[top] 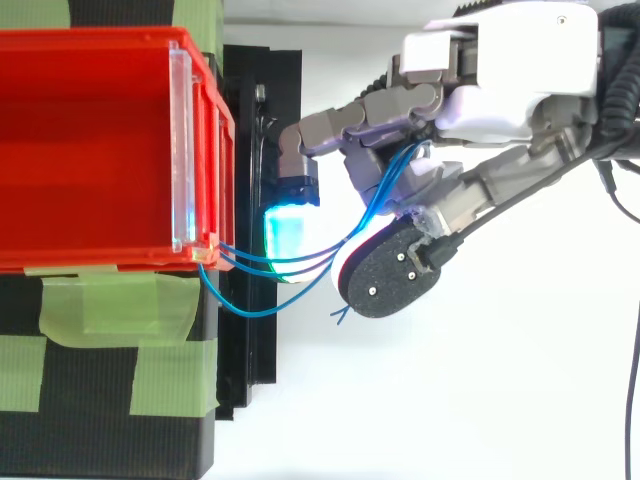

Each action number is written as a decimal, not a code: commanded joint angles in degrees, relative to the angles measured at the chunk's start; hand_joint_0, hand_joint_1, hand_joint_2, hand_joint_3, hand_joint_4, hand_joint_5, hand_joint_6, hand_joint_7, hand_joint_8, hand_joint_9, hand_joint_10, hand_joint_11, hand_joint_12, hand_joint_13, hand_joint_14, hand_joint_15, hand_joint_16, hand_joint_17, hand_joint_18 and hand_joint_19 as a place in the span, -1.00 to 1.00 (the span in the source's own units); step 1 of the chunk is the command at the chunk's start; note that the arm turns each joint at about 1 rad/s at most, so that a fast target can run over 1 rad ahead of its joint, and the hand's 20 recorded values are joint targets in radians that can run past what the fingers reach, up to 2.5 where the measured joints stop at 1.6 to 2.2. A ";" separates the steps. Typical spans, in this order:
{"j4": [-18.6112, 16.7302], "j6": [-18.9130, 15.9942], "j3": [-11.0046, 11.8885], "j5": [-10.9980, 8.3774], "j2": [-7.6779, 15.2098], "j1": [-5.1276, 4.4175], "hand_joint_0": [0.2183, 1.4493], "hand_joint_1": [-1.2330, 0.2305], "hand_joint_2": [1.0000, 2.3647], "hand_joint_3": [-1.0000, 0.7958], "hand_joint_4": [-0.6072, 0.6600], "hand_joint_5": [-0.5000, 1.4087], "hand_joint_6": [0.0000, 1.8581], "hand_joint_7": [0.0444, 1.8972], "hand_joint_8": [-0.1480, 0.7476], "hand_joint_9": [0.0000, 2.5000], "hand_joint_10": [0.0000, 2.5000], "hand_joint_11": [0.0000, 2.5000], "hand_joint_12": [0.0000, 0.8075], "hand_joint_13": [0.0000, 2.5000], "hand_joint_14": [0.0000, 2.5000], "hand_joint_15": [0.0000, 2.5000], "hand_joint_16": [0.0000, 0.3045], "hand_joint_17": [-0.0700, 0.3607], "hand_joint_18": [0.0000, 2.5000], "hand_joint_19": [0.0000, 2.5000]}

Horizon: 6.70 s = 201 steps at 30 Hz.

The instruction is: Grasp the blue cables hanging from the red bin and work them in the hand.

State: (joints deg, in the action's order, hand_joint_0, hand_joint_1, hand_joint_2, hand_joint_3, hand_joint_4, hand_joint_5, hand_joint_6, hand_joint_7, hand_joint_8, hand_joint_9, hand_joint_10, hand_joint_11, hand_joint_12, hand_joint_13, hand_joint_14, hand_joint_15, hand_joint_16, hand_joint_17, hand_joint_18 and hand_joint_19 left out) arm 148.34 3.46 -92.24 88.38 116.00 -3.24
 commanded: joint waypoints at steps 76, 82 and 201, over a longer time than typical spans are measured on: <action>-0.85 0.15 -0.05 0.04 0.01 0.17 0.01 -0.17 -0.98 -0.50 0.40 -0.24 -1.00 0.39 0.21 -0.66 1.00 0.53 0.11 -0.47 1.00 0.21 -0.69 -0.18 -0.10 -0.09; -0.94 0.24 -0.05 0.04 0.01 0.17 -0.01 -0.17 -0.98 -0.61 0.40 -0.24 -1.00 0.39 0.21 -0.66 1.00 0.54 0.12 -0.46 1.00 0.19 -0.69 -0.18 -0.10 -0.09; -0.59 3.22 -0.05 -6.11 0.01 -0.01 0.12 -0.18 -0.99 -0.89 0.41 -0.16 -0.88 0.37 0.19 -0.54 1.00 0.49 0.07 -0.35 1.00 0.20 -0.70 -0.20 0.06 -0.06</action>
State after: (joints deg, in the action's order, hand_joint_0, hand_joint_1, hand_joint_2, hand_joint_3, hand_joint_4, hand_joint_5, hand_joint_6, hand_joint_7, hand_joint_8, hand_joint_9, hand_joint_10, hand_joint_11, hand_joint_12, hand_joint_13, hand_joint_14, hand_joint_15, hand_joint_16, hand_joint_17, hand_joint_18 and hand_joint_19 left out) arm 148.09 6.68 -92.27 82.39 116.01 -3.32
